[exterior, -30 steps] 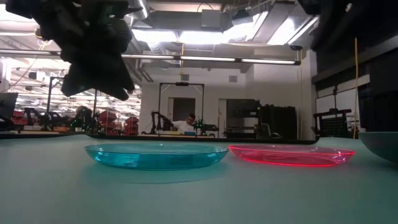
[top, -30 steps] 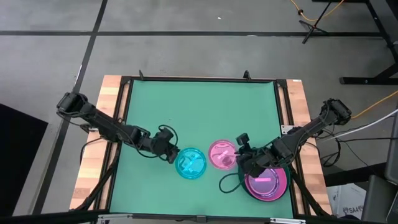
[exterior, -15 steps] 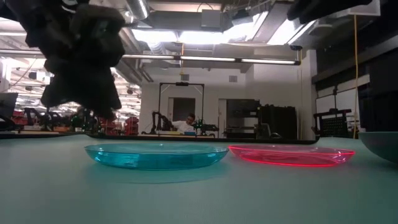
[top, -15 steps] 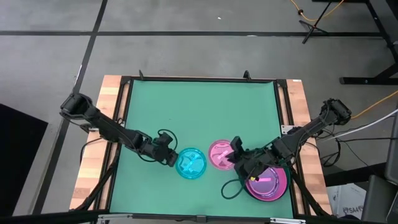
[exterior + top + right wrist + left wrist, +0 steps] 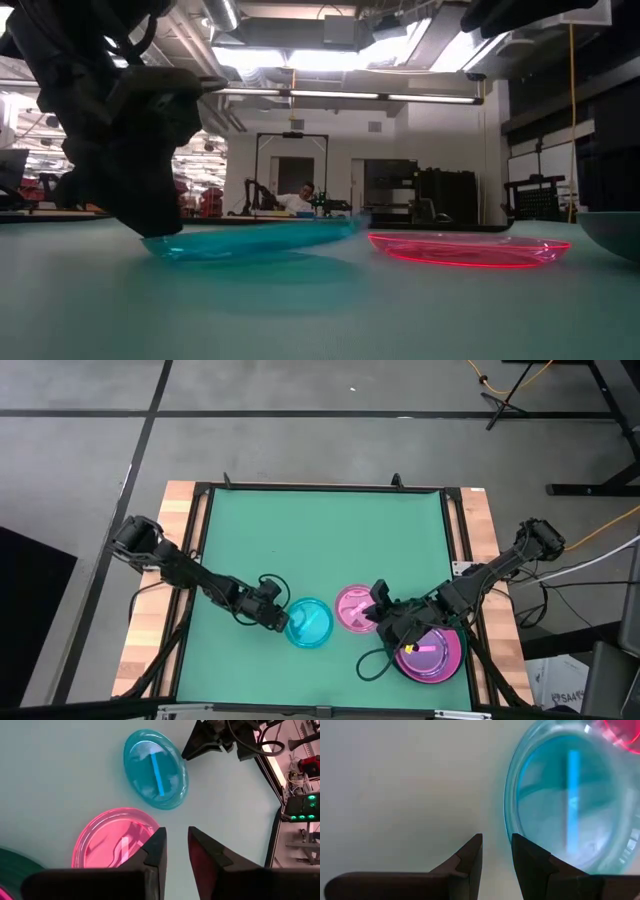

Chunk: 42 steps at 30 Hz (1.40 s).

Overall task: Stack plastic plates
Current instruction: Stack the transparent blue plate on top of the transparent pink plate

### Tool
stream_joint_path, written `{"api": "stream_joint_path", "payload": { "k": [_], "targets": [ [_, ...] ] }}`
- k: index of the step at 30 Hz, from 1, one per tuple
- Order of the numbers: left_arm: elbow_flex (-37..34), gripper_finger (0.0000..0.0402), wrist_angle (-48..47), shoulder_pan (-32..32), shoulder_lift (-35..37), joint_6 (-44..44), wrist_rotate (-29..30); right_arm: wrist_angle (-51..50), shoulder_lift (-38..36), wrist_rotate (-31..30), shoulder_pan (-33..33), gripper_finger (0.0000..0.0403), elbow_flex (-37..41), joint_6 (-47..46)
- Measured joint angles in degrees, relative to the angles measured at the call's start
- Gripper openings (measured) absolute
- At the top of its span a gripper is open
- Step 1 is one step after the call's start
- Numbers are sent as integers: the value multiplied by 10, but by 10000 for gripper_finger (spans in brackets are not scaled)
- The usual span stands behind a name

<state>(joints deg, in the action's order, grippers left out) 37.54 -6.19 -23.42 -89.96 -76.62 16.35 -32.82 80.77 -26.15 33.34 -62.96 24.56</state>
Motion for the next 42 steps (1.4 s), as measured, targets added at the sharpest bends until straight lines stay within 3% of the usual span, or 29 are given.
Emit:
{"api": "stream_joint_path", "payload": {
  "k": [23,29,42],
  "targets": [
    [0,98,20,0,0,-13,-11,0,0,0,0,72,0,0],
    [0,98,46,0,0,-13,-36,0,0,0,0,72,0,0],
    [0,98,50,0,-13,-30,-26,0,0,0,0,72,0,0]
  ]
}}
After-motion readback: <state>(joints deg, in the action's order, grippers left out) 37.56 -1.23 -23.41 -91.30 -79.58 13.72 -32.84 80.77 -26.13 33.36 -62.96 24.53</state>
